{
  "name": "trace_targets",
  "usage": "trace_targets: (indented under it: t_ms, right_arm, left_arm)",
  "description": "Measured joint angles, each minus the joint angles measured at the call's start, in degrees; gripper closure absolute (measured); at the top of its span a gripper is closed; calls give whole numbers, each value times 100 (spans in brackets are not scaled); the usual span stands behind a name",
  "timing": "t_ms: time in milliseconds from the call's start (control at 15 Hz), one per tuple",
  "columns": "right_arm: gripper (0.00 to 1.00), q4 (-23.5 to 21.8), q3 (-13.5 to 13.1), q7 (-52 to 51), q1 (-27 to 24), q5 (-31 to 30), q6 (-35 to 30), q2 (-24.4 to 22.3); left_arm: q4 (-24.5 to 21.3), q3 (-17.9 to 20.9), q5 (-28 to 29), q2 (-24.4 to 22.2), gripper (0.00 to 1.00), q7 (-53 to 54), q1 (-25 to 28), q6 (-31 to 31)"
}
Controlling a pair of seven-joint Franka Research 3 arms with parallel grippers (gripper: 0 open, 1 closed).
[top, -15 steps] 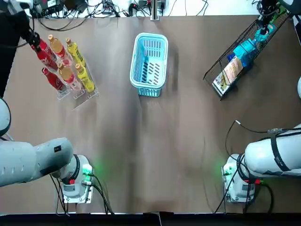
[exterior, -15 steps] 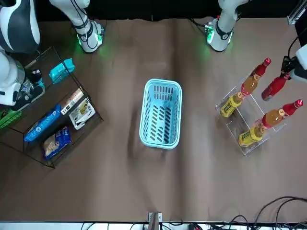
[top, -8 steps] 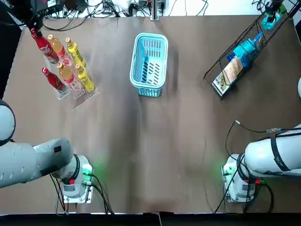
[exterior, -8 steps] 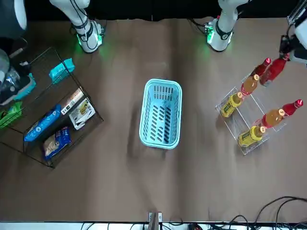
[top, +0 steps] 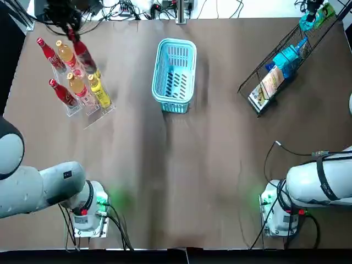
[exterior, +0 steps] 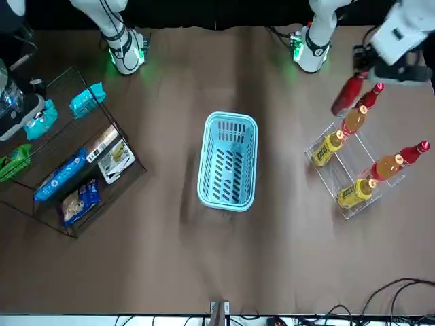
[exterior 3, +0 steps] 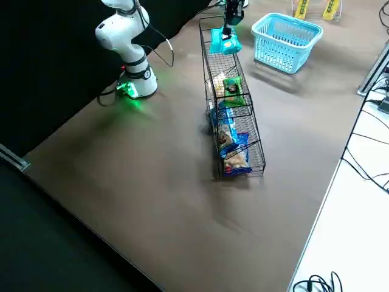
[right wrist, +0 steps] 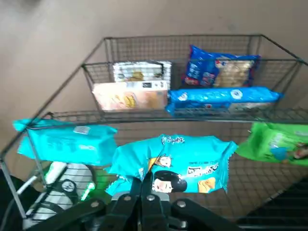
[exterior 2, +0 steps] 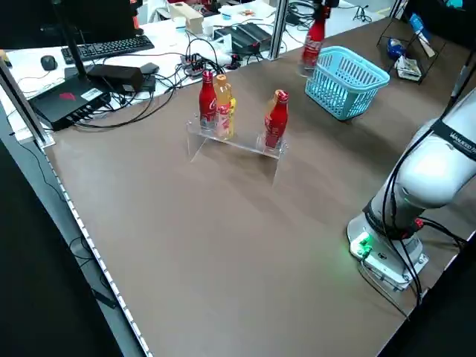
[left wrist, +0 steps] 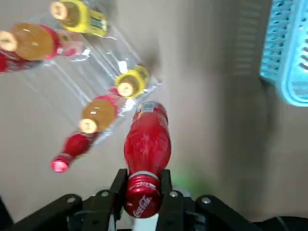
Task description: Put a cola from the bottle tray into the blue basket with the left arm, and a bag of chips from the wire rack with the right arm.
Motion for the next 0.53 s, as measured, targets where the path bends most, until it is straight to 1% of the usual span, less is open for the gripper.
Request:
trace_targets:
  t_ms: [133,267,400,533]
  right_arm:
    - [99,21,12,212,-2,175,-136,-3]
    - [99,22,62,639,1,315,-156,-2]
    - [99,22,95,907,14,513,-156,-2]
    - [99,23,110,1069,15,746,-150,-3]
  left_arm:
    - [-1,-321,-222,189,68,-550,-6,50]
    - [-1,-646,-294,448,68,-1140,-9,213]
    - [-1,-987,-300,742,68,-1916,-20,477]
    - [3,-1214,-300,1027,68,-2755,-187,812]
